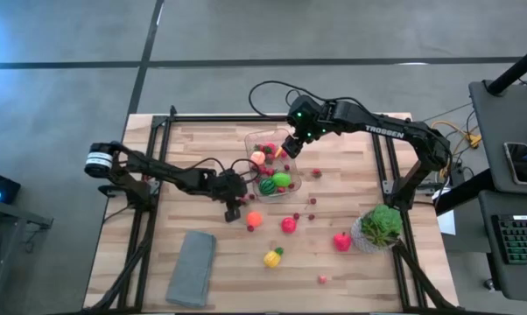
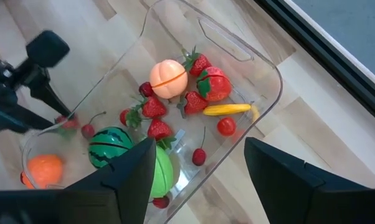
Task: Pick and placing Produce into tupperware
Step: Put the red strawberry into the transparent container, then put the red cherry into the transparent container
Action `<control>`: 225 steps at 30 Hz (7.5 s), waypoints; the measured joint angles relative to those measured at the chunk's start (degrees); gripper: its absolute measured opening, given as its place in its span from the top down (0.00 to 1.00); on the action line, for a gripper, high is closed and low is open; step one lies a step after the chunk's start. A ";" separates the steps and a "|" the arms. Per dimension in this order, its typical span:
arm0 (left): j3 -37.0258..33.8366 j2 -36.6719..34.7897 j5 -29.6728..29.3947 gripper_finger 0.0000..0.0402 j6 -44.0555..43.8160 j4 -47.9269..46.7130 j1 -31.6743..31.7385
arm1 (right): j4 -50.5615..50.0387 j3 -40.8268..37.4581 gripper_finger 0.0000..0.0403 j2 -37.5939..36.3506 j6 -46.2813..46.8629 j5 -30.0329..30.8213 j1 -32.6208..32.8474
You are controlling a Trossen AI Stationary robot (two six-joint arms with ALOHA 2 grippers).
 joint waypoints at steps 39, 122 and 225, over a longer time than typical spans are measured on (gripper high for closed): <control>13.19 -1.43 7.72 0.64 -5.73 9.05 14.73 | -0.36 1.20 0.39 -16.37 10.03 19.42 -3.19; 9.55 -11.66 8.22 0.31 -8.52 -19.19 14.64 | 4.17 -27.89 0.61 4.68 30.86 -1.97 -2.05; 3.98 6.24 -4.68 0.47 11.98 3.44 -0.94 | -24.15 0.50 0.35 -12.39 26.95 23.70 7.18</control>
